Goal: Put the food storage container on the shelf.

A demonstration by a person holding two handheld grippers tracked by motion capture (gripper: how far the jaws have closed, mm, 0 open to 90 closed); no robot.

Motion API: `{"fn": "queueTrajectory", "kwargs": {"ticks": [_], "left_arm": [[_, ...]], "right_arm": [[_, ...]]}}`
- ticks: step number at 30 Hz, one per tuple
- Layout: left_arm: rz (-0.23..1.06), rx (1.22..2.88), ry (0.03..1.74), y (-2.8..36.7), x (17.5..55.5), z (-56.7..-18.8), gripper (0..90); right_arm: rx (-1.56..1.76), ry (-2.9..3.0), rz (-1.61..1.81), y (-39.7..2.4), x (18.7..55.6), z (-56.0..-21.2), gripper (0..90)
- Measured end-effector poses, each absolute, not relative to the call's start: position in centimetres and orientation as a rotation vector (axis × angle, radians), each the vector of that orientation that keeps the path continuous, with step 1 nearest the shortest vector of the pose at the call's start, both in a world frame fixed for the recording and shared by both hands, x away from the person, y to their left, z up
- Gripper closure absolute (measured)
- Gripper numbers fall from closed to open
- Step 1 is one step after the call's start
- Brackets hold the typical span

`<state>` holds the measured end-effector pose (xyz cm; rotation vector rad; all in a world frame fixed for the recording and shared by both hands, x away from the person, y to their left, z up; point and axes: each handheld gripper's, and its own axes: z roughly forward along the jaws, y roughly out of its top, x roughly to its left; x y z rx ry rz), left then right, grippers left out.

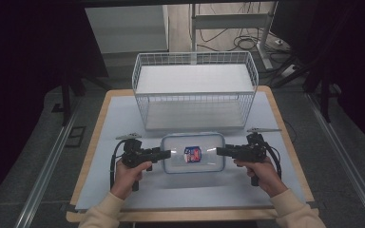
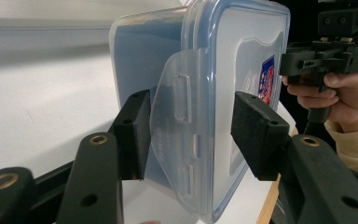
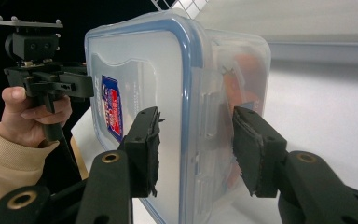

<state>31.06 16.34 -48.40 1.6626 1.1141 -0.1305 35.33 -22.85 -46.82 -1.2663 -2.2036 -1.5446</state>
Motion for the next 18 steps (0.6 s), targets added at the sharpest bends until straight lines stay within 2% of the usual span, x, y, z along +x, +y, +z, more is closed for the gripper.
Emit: {"fn": "queueTrajectory", "kwargs": {"ticks": [11, 18], "left_arm": [[-0.121, 1.641, 1.098, 16.3, 31.8, -46.7, 49.2], [-0.083, 1.642, 1.071, 16.6, 32.5, -44.2, 49.2]], "right_arm": [[-1.255, -2.224, -1.586, -22.9, 35.8, -44.9, 52.5], [-1.233, -2.242, -1.634, -22.6, 36.1, -42.9, 52.5]]}}
